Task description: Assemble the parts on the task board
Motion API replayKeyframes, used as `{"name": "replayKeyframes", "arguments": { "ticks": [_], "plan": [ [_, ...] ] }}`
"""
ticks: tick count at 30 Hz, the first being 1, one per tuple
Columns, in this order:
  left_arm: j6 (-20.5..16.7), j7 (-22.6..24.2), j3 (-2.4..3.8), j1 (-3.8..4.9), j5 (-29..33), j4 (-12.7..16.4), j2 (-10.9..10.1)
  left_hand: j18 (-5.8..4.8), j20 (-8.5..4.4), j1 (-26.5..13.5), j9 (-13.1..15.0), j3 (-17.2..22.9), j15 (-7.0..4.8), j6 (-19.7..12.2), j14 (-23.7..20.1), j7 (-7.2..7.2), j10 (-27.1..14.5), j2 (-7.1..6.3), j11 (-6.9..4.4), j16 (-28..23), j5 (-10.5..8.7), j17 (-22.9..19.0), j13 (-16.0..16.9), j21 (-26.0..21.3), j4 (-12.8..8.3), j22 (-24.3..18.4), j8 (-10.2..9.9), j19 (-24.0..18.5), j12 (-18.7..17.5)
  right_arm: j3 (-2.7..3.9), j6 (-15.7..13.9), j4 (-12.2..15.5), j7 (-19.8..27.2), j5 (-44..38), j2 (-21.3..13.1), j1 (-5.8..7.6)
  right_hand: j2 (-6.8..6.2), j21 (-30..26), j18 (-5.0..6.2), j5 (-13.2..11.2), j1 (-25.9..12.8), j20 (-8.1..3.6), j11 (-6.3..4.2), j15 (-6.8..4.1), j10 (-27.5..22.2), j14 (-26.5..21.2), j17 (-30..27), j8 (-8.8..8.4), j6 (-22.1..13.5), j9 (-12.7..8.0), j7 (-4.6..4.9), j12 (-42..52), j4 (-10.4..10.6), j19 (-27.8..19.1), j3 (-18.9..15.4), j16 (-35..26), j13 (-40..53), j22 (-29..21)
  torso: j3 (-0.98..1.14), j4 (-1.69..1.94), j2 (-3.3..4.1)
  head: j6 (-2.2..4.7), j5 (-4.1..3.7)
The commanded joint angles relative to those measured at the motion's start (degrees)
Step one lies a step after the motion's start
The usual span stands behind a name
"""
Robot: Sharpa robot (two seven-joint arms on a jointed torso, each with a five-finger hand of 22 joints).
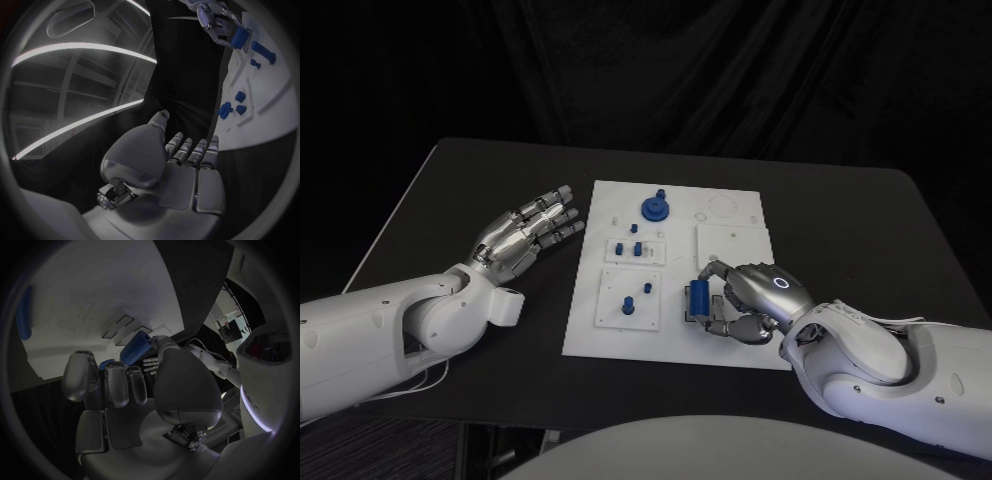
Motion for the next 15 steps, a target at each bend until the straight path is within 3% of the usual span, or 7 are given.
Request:
{"name": "replayKeyframes", "arguments": {
  "ticks": [1, 15],
  "plan": [
    [0.7, 1.1, 0.05, -0.11, 0.1, 0.1, 0.0, -1.09, 0.05, -0.3, 0.1, 0.4, 0.22, 0.0, -0.3, 0.32, 0.0, 0.04, -0.51, 0.2, 0.23, 0.0, 0.1, 0.2, 0.0, -0.1, 0.3, 0.3, 0.3, 0.0, -0.8, 0.6, 1.5, 0.9, -0.3, -0.15, 0.45, 0.2, 0.5, 0.2, 0.9, -0.26, -0.11, -0.43, -0.1, 1.2, 0.1, 0.24, 1.8, 10.0, -1.32, -0.4, 0.2, 0.1, 0.5, 0.2, 7.8, 9.1, 0.0, 0.01, 0.03, -0.01, -0.15],
    [0.7, 1.0, 0.05, -0.21, 0.1, 0.0, 0.1, -1.08, 0.05, -0.4, 0.1, 0.5, 0.21, 0.1, -0.3, 0.3, 0.0, 0.0, -0.46, 0.3, 0.2, 0.0, 0.1, 0.2, 0.1, 0.0, 0.3, 0.3, 0.4, -0.01, 2.9, 0.2, 1.0, 2.0, -0.1, -0.15, -0.08, -0.5, 0.62, -3.4, 0.1, -0.04, 0.23, -0.14, -1.9, 1.0, -0.6, -1.58, 2.3, 8.3, -1.02, -1.4, 0.2, -0.2, 1.7, -0.1, 5.9, 8.9, -0.07, -0.04, -0.02, -0.01, -0.11]
  ]
}}
